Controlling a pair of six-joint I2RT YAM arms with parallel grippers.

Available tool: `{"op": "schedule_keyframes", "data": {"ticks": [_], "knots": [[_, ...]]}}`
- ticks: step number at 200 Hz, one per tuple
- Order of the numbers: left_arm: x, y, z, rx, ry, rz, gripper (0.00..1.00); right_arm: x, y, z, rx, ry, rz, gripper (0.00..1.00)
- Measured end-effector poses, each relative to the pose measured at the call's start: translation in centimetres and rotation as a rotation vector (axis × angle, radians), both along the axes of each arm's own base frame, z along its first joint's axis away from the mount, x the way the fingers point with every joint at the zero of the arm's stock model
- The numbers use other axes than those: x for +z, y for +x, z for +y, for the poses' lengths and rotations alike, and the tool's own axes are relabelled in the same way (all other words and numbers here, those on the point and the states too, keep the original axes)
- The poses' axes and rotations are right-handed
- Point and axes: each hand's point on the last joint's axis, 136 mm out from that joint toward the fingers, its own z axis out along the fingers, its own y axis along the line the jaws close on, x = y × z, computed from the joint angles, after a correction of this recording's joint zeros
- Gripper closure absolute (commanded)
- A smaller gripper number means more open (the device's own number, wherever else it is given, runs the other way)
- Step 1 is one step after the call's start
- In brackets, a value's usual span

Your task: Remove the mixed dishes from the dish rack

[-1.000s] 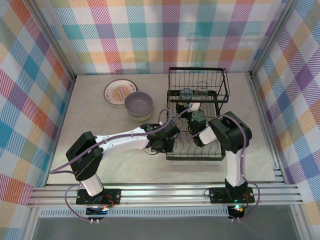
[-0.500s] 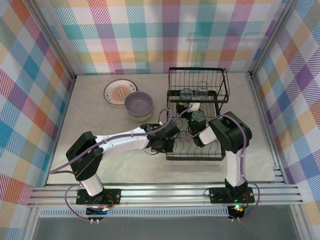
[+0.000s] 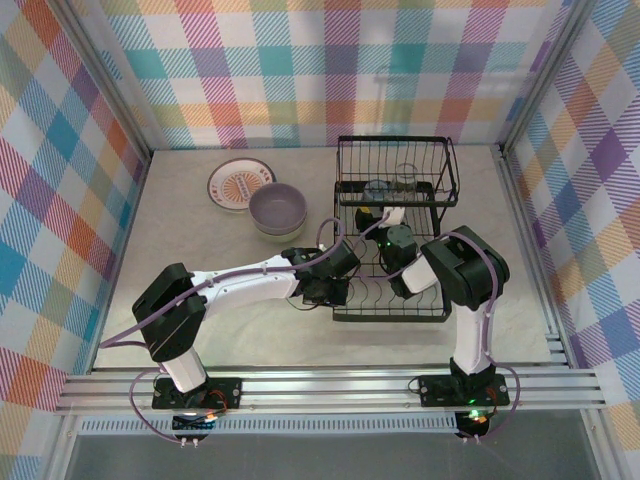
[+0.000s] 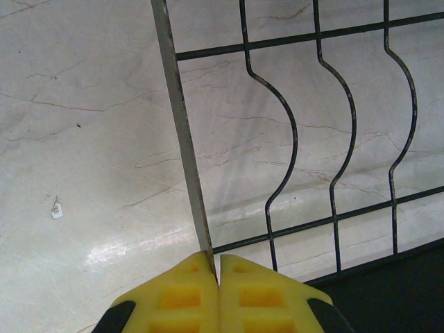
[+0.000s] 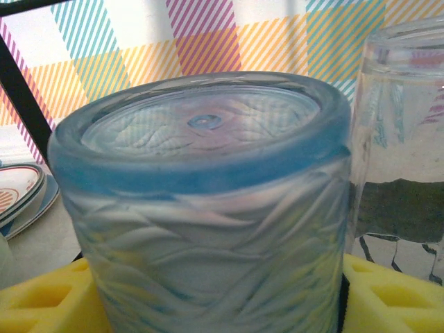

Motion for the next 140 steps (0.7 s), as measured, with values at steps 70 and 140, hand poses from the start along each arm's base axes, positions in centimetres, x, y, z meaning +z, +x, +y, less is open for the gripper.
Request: {"op": "schedule_keyframes", "data": {"ticks": [70,140], "knots": [[0.0,-0.1,-0.2,0.005,0.006,0.007,1.0,0.1,-1.2,-0.4,0.014,0.014,0.009,0.8],[0.0,0.0,-0.4,0.005,0.011,0.016,1.0,0.2,-3.1,-0.7,0.037,0.007,0.025,0.82]]}}
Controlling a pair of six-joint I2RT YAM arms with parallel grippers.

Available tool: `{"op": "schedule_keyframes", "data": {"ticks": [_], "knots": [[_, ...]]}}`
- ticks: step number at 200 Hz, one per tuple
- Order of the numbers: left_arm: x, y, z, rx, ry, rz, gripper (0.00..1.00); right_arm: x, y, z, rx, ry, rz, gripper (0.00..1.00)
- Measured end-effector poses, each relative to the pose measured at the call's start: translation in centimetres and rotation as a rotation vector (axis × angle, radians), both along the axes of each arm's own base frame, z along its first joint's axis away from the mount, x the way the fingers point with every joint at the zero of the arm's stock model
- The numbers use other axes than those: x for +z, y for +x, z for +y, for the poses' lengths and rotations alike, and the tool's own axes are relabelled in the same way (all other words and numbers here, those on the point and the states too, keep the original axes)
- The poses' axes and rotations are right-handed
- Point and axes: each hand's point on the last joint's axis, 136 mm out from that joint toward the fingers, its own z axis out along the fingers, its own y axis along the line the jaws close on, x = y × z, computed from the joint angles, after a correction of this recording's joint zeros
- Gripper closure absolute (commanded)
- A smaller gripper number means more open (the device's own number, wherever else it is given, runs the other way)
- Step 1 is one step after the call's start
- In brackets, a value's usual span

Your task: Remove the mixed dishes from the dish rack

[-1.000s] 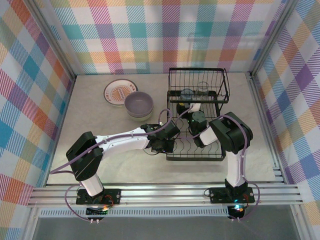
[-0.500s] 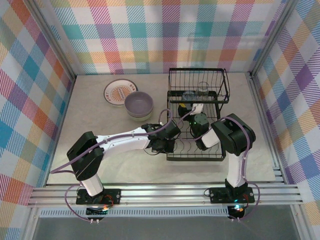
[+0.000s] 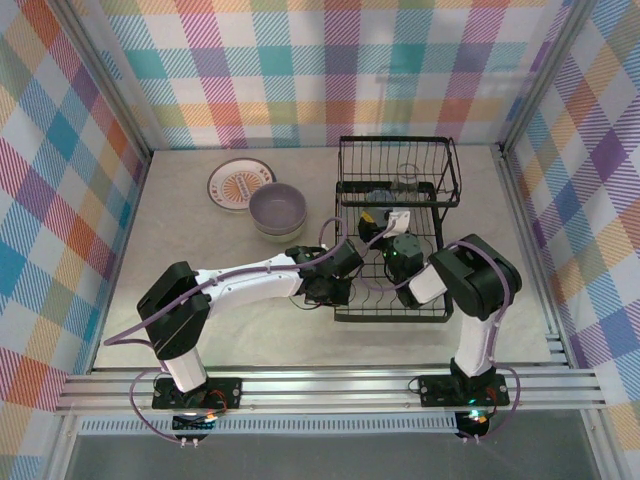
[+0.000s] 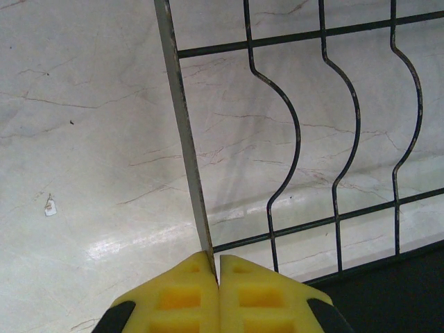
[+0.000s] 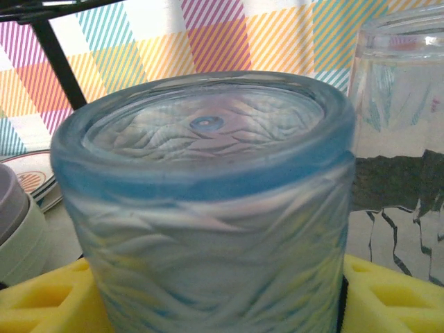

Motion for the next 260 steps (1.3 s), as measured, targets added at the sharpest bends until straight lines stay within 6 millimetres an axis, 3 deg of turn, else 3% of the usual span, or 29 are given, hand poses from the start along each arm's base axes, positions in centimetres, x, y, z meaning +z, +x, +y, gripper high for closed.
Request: {"op": "schedule_keyframes", "data": {"ticks": [90,197,229,260], "knots": [[0.0,0.1,-0.1,0.01,-0.007,0.003,1.0,0.5,-3.3,-0.9,0.018,-0.005,0.013,0.82],[0.1,1.4,-0.8,0.043,-0.067,0.006,1.0,3.6,-7.5,-1.8,0.052,0.038,-0.023,0.84],[0.1,1.7,-1.0,0.038,-0.079,0.007,0.91,4.6,-8.4,-2.2,0.055,0.048,-0.019,0.85],[0.1,1.9,-1.3,0.011,-0.091,0.006,0.75,5.3,-9.1,-2.5,0.059,0.06,-0.002,0.85]]}}
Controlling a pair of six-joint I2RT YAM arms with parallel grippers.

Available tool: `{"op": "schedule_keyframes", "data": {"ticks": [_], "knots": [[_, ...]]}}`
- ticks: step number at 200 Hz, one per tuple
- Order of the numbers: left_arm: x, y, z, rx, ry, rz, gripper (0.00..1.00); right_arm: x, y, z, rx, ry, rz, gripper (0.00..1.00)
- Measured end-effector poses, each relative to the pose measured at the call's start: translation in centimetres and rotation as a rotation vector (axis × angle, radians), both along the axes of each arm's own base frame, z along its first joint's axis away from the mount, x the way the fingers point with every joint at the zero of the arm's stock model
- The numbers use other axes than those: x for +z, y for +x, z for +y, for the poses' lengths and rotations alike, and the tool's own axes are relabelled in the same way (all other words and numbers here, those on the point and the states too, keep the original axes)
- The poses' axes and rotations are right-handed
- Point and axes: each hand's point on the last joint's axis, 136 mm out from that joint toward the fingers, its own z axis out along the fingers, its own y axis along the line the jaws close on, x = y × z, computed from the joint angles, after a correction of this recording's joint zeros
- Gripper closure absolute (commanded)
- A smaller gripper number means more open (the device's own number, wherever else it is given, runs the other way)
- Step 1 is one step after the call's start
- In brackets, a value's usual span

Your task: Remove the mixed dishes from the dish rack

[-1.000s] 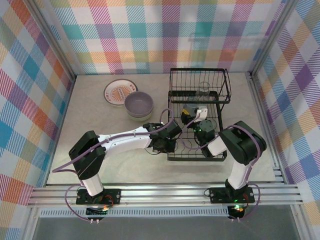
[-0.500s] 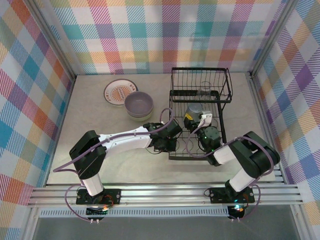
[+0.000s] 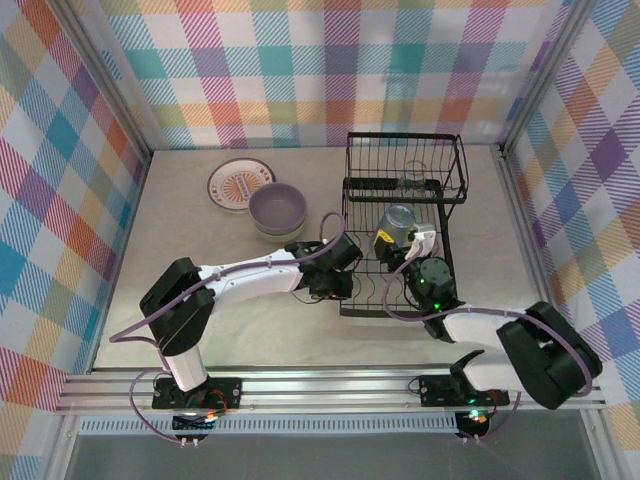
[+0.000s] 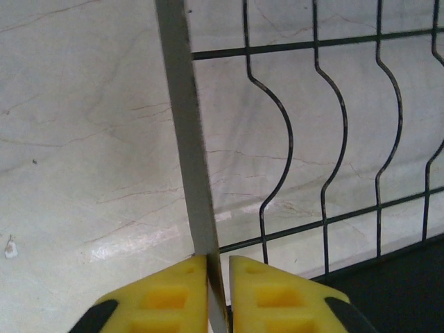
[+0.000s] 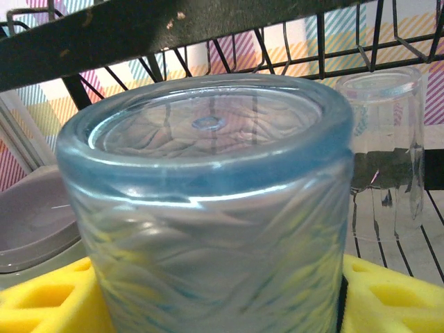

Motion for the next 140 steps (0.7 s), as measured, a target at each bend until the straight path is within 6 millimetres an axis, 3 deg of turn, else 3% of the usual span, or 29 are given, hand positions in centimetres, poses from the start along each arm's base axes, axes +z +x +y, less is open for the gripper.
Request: {"op": "schedule_keyframes", "data": {"ticks": [71,140], "knots": [[0.8,0.7,-0.8,-0.034,-0.043,-0.031,0.44,0.5,-1.7,-0.8,0.009,0.006,0.045,0.87],[3.7,1.1,-0.4,-0.041,-0.09,-0.086,0.17,-1.2,-2.2,-1.0,0.013,-0.015,0.122,0.89]]}}
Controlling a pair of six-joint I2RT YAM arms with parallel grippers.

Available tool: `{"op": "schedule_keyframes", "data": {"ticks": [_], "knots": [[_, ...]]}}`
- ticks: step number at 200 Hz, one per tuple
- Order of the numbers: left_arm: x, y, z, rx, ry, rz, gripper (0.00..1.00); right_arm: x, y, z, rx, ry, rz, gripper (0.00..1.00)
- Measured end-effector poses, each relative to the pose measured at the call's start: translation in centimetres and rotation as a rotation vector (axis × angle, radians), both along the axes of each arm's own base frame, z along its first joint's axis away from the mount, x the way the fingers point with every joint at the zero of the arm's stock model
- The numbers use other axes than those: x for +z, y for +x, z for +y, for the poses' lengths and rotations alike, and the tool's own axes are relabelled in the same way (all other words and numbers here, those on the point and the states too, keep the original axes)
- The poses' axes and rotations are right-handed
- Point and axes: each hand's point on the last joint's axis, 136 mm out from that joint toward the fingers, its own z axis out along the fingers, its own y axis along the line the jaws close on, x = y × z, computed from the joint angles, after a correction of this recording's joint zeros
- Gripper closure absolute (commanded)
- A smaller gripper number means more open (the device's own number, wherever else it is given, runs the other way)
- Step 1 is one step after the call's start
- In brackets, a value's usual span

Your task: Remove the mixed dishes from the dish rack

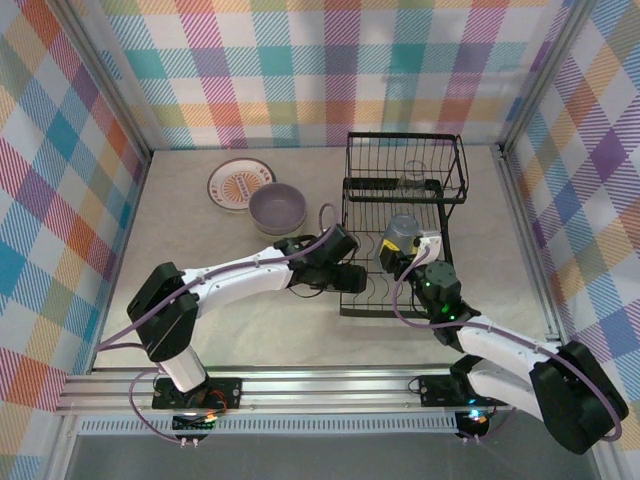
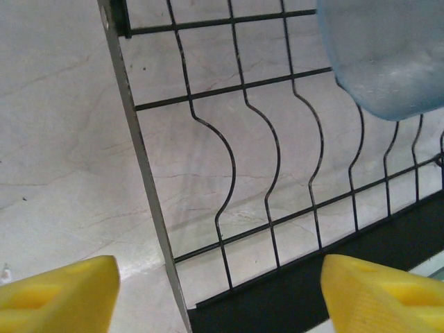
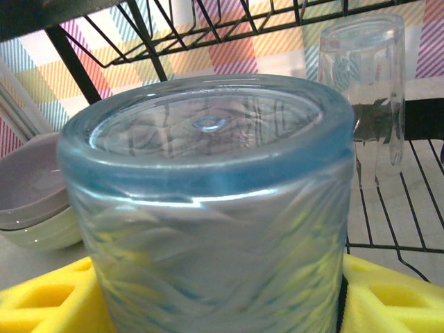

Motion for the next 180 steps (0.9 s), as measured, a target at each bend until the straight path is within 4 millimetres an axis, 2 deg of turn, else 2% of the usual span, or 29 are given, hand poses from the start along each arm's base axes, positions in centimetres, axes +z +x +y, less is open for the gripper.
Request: {"op": "schedule_keyframes", "data": {"ticks": [61,125,153,180], "knots": [[3.0,0.4,1.6,0.018,-0.039,-0.07,0.0,0.2,-0.7,-0.5,-0.004,0.014,0.022,0.9],[6.9,-0.4,4.1,0.01,-0.114,-0.157,0.0,0.1,-2.3,-1.3,-0.006,0.03,0.076,0.9],[8.0,-1.1,5.4,-0.003,-0.153,-0.176,0.0,1.1,-3.2,-1.8,-0.012,0.059,0.084,0.9],[9.2,-1.7,5.3,-0.033,-0.239,-0.185,0.0,2.1,-3.7,-2.2,-0.017,0.091,0.089,0.9]]}}
